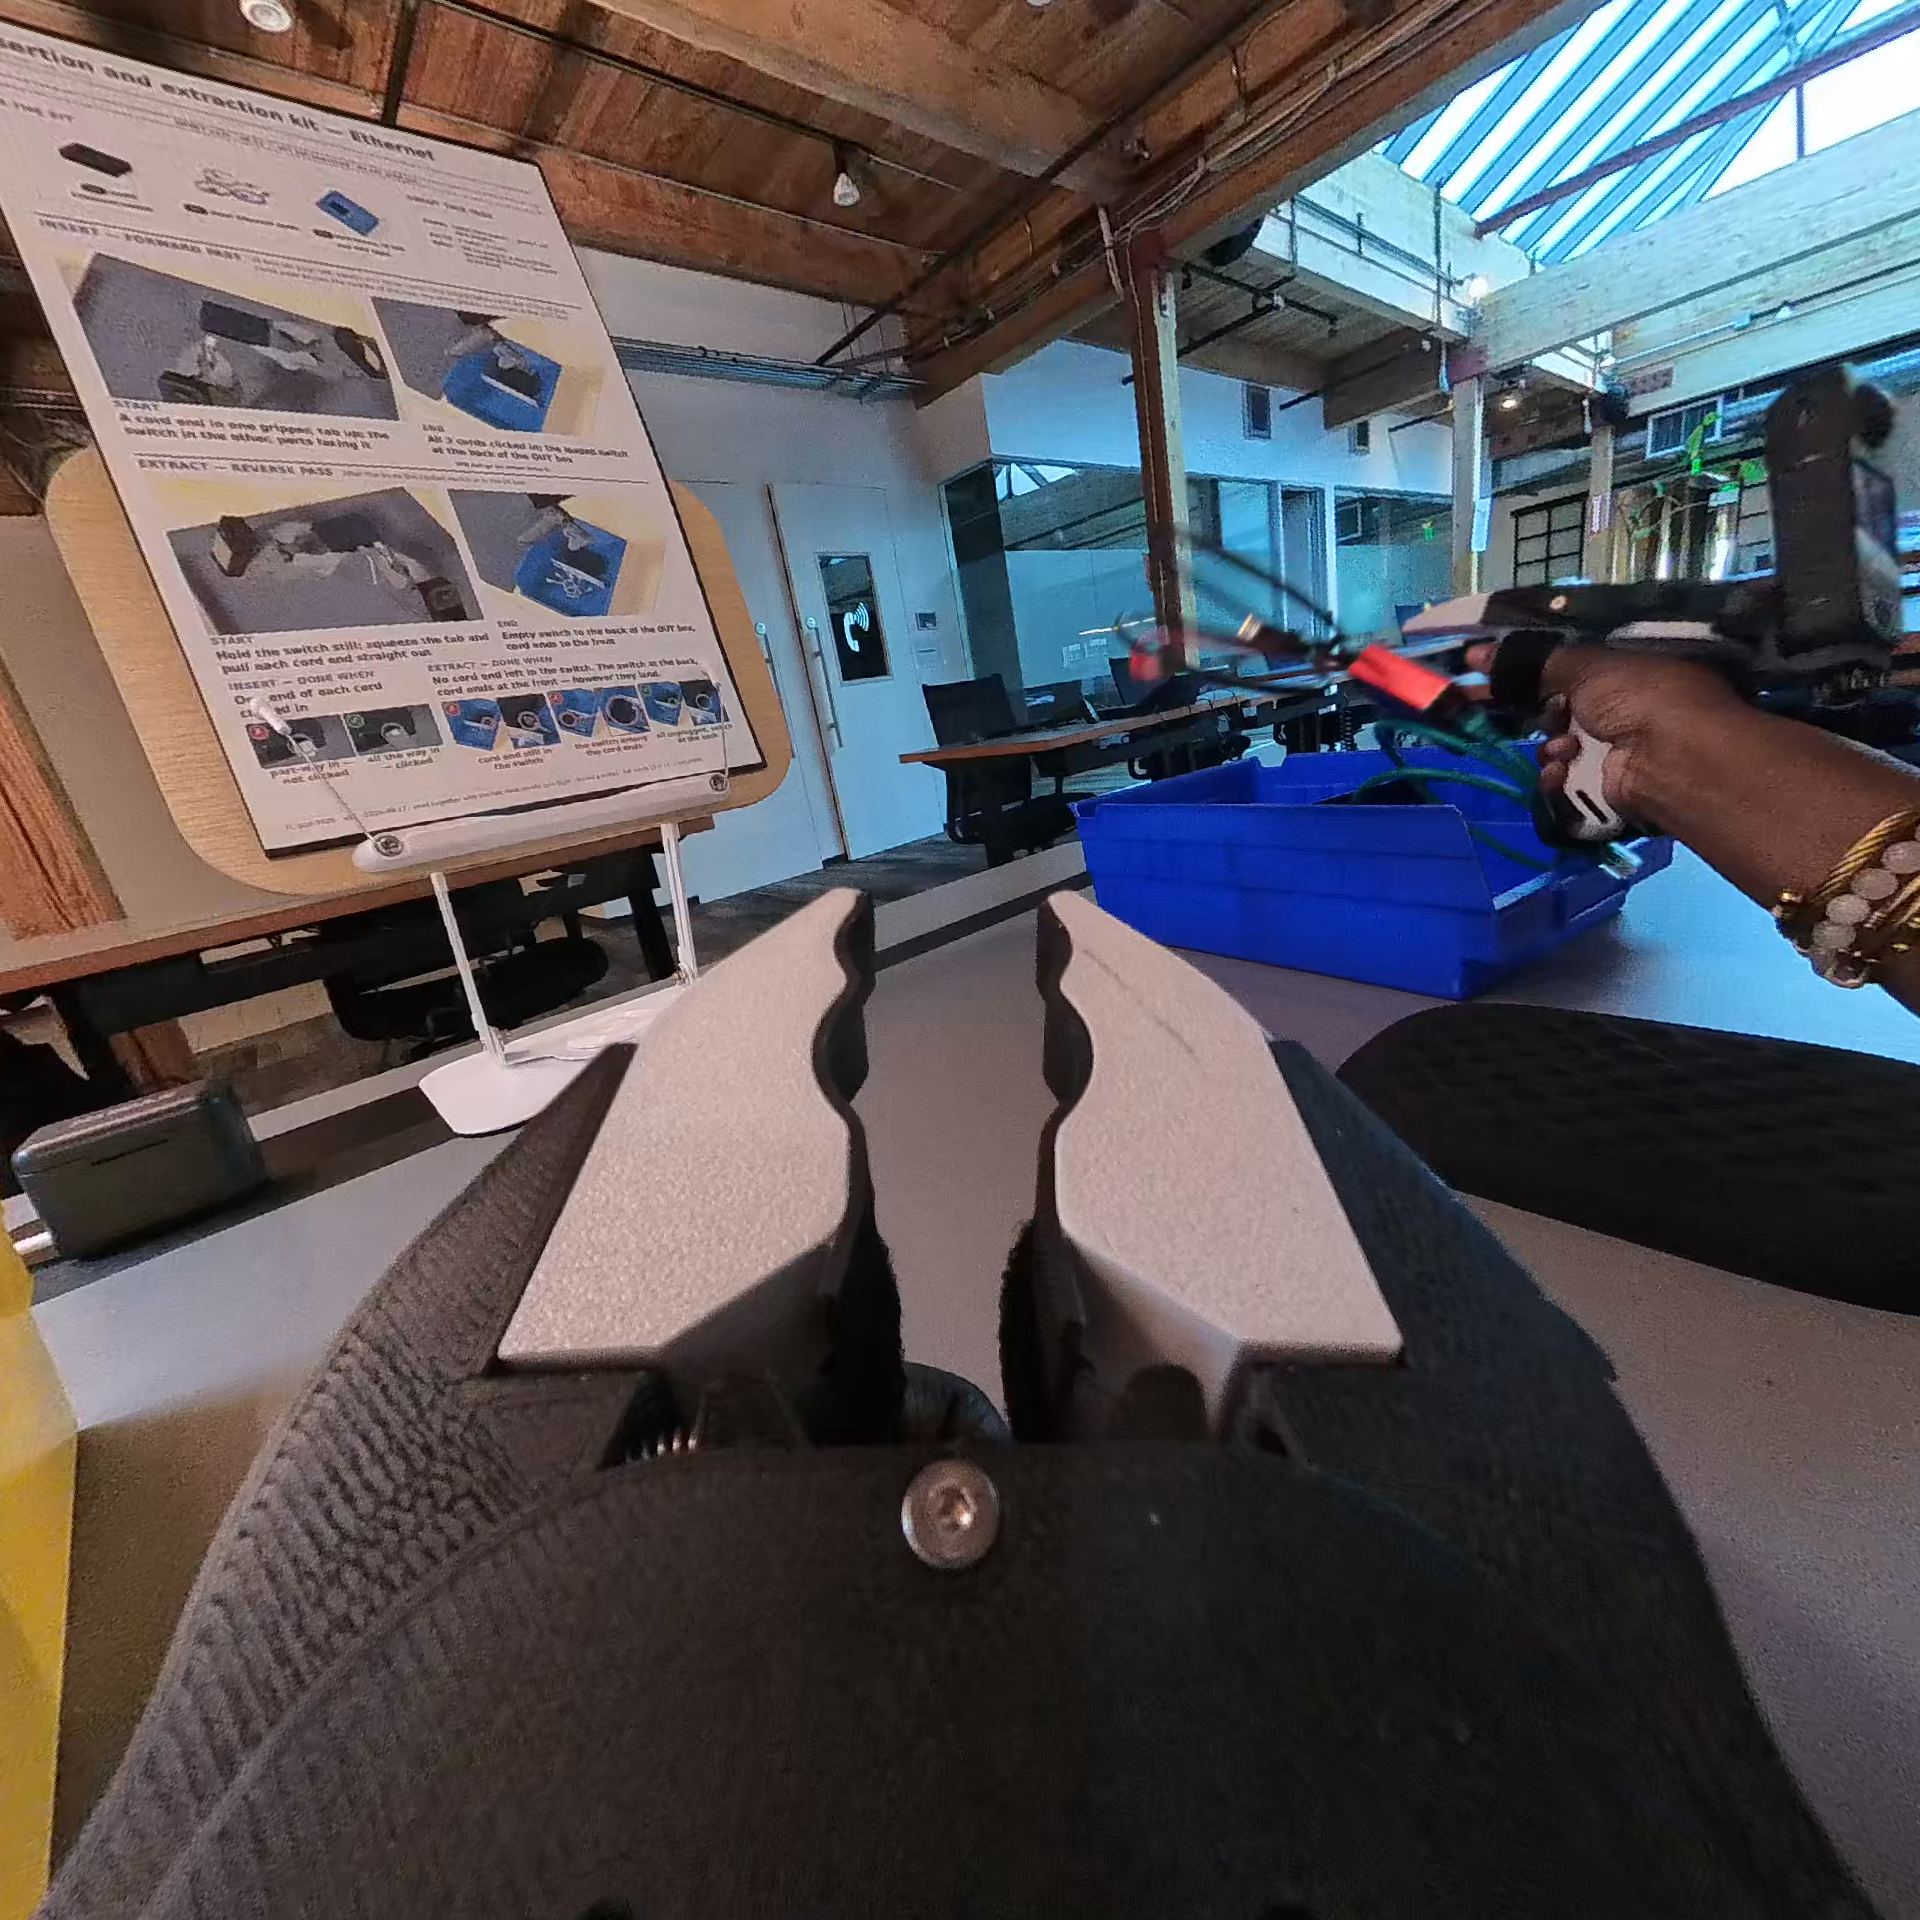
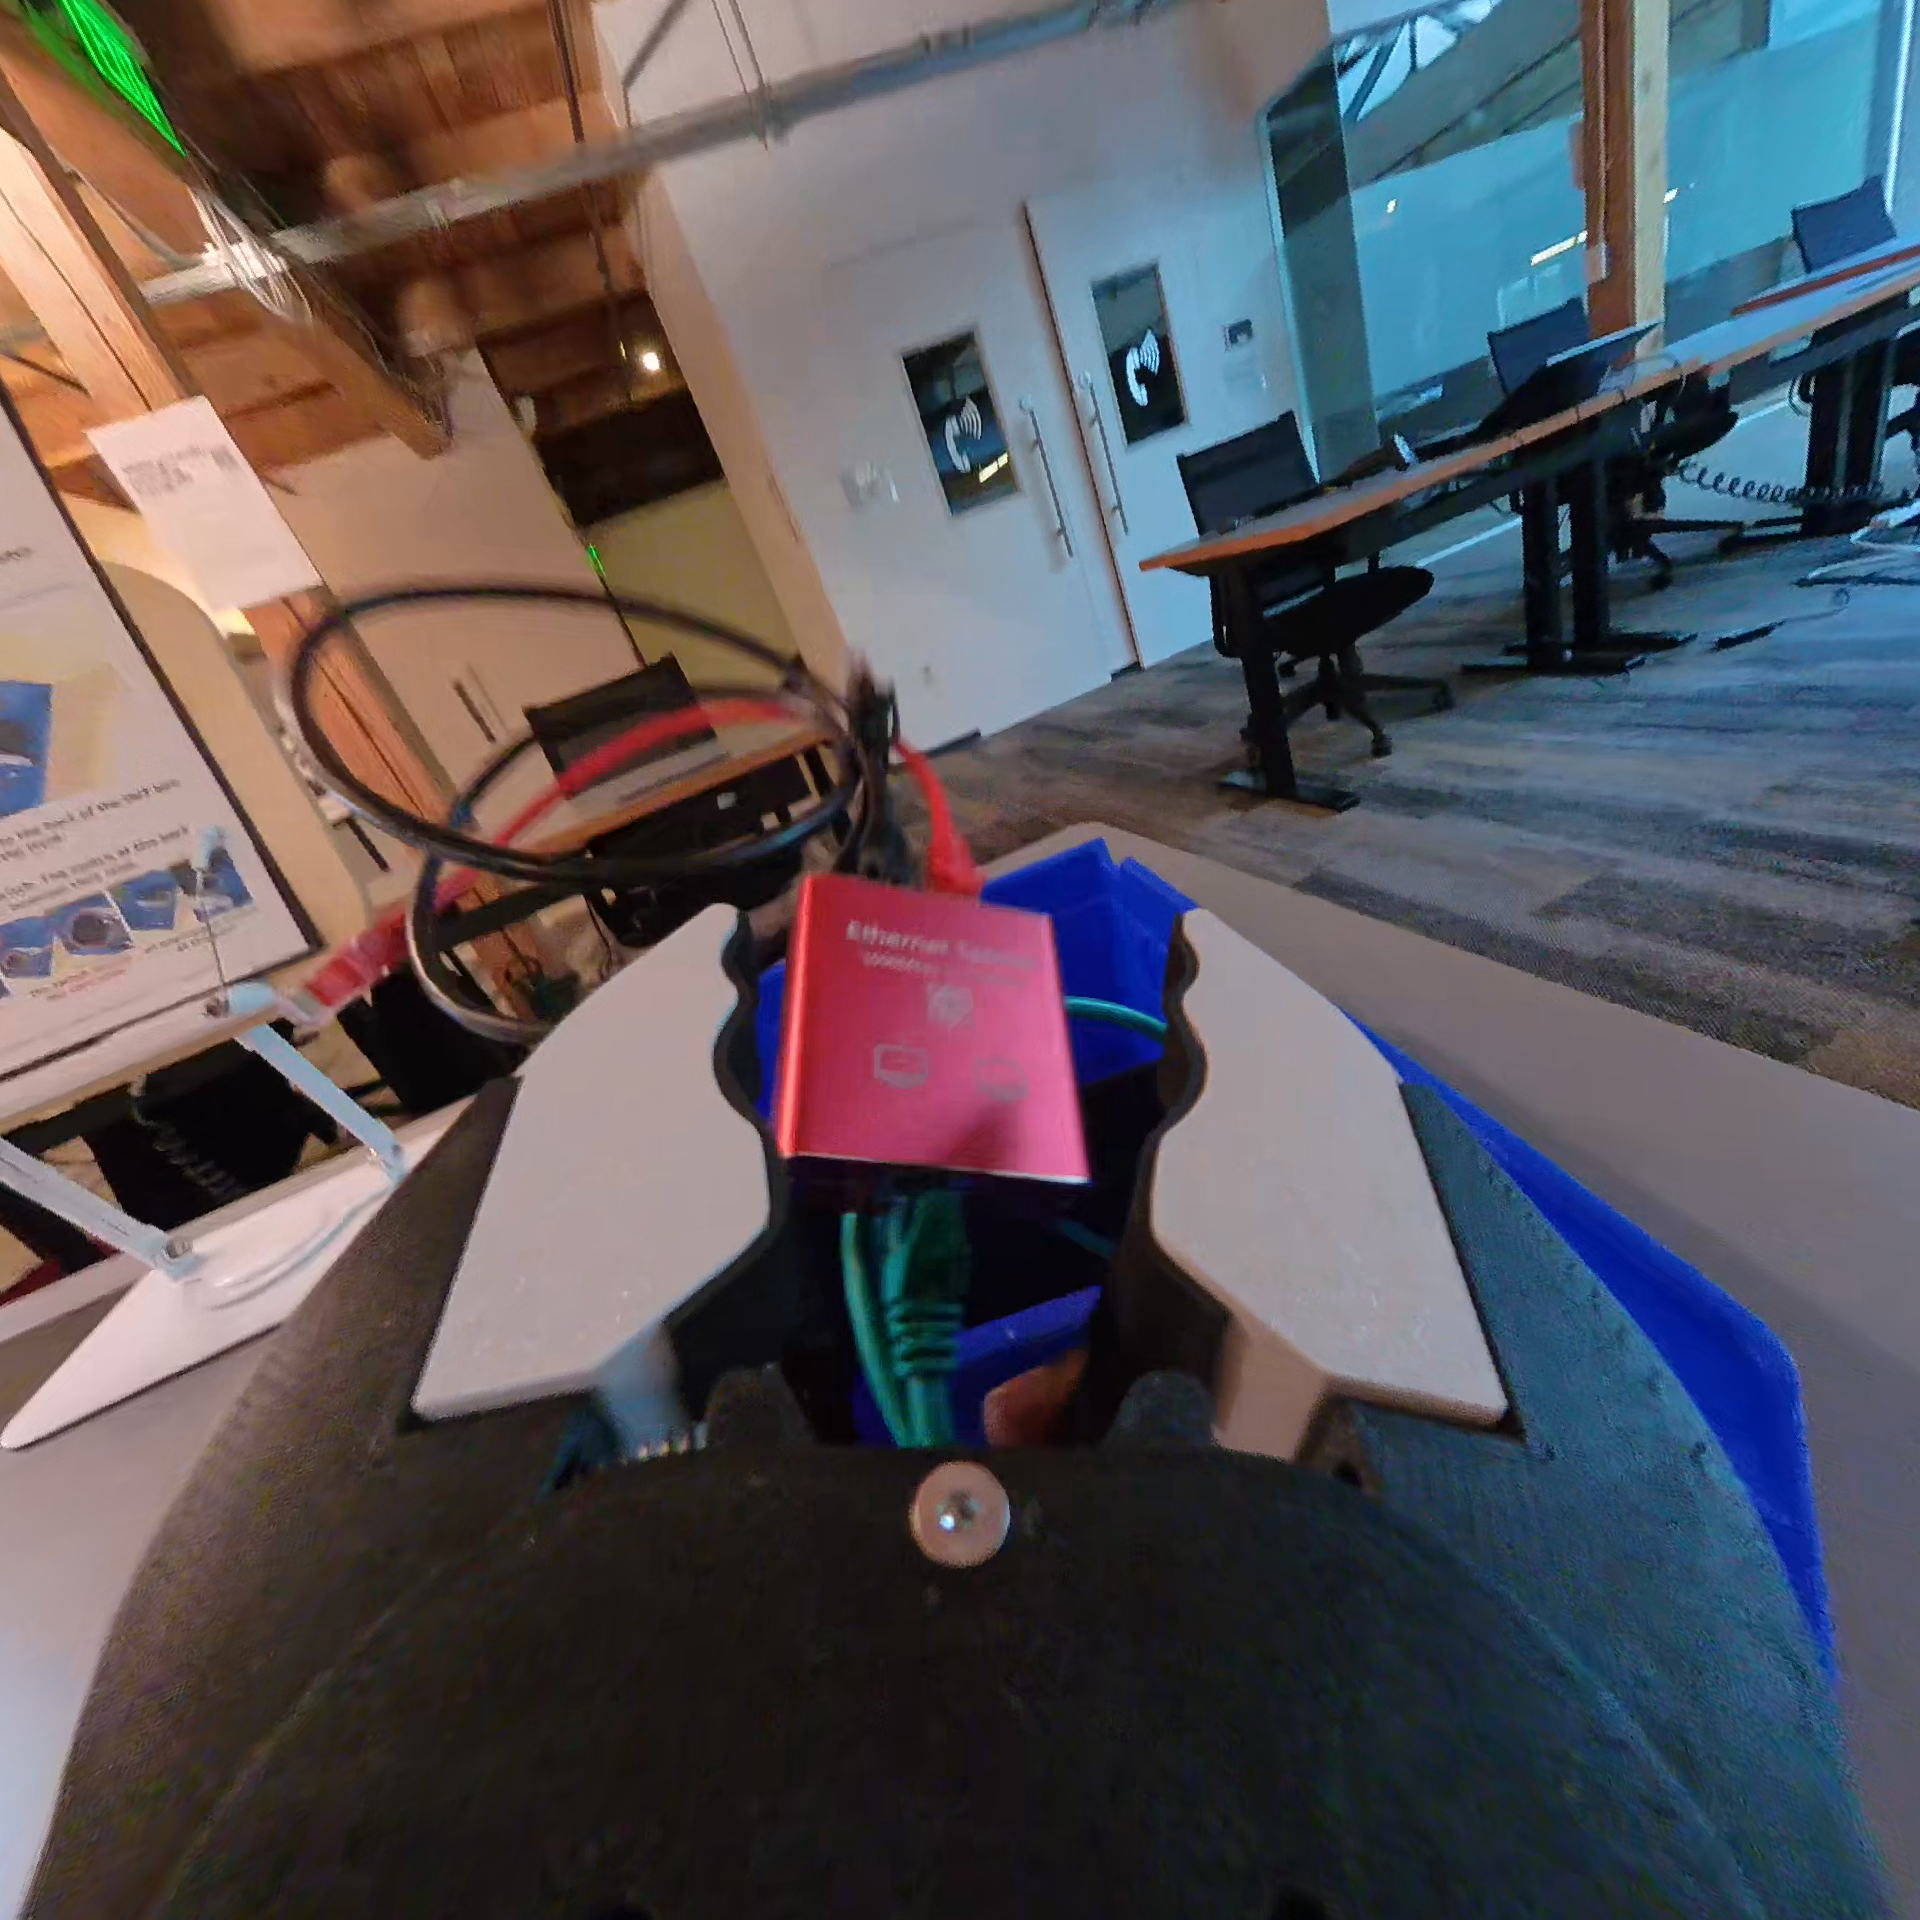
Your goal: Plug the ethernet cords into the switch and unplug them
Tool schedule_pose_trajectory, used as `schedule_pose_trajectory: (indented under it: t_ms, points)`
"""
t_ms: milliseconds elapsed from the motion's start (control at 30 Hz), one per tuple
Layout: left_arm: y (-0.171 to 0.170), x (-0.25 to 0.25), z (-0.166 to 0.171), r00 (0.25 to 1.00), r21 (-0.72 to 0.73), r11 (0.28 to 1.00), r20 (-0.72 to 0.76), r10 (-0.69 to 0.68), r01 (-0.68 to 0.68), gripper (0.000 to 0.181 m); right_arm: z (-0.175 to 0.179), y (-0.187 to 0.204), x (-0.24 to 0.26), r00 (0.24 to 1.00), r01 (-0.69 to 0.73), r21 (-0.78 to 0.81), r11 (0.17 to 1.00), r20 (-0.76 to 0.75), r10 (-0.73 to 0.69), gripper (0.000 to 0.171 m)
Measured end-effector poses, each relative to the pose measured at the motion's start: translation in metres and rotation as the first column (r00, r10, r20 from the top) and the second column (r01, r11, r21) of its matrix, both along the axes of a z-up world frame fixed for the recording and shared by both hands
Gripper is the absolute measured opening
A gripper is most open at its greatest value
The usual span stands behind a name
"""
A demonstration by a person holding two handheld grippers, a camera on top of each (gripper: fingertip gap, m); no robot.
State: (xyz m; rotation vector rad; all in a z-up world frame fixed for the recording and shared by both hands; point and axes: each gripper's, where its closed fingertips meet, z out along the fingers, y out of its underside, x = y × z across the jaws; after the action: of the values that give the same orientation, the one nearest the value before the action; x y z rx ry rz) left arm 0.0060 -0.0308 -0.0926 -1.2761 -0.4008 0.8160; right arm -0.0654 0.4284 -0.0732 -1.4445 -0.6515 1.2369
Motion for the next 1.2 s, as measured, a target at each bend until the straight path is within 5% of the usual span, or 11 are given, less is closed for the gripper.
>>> schedule_pose_trajectory:
  t_ms: [200,400,533,633,700,733,800,1200]
  points:
    - [0.001,0.000,-0.001,1.000,-0.005,1.000,0.002,-0.002,0.002,0.030,0.001,-0.012,-0.004,0.999,-0.054,0.038,0.998,0.011,0.053,0.084]
    - [-0.005,-0.003,0.001,1.000,0.027,0.999,0.012,0.016,-0.016,0.030,0.011,-0.075,0.004,0.958,-0.275,0.230,0.934,0.145,0.246,0.086]
    - [-0.011,-0.006,0.003,0.999,0.063,0.997,0.022,0.046,-0.047,0.030,-0.014,-0.126,0.021,0.841,-0.496,0.259,0.829,0.383,0.383,0.090]
    - [-0.017,-0.011,0.003,0.996,0.093,0.992,0.044,0.077,-0.081,0.030,-0.059,-0.143,0.031,0.702,-0.582,0.210,0.785,0.618,0.355,0.089]
    - [-0.022,-0.013,0.003,0.993,0.113,0.988,0.057,0.099,-0.105,0.030,-0.092,-0.143,0.036,0.592,-0.610,0.187,0.770,0.753,0.286,0.069]
    - [-0.024,-0.014,0.004,0.992,0.122,0.986,0.060,0.110,-0.117,0.030,-0.105,-0.146,0.037,0.545,-0.634,0.177,0.753,0.793,0.273,0.036]
    - [-0.028,-0.015,0.004,0.990,0.134,0.982,0.063,0.128,-0.135,0.030,-0.114,-0.145,0.031,0.550,-0.625,0.225,0.747,0.806,0.219,0.012]
    - [-0.027,-0.013,0.005,0.989,0.104,0.984,0.022,0.143,-0.144,0.030,-0.113,-0.245,-0.010,0.515,-0.740,0.264,0.619,0.814,0.269,0.020]
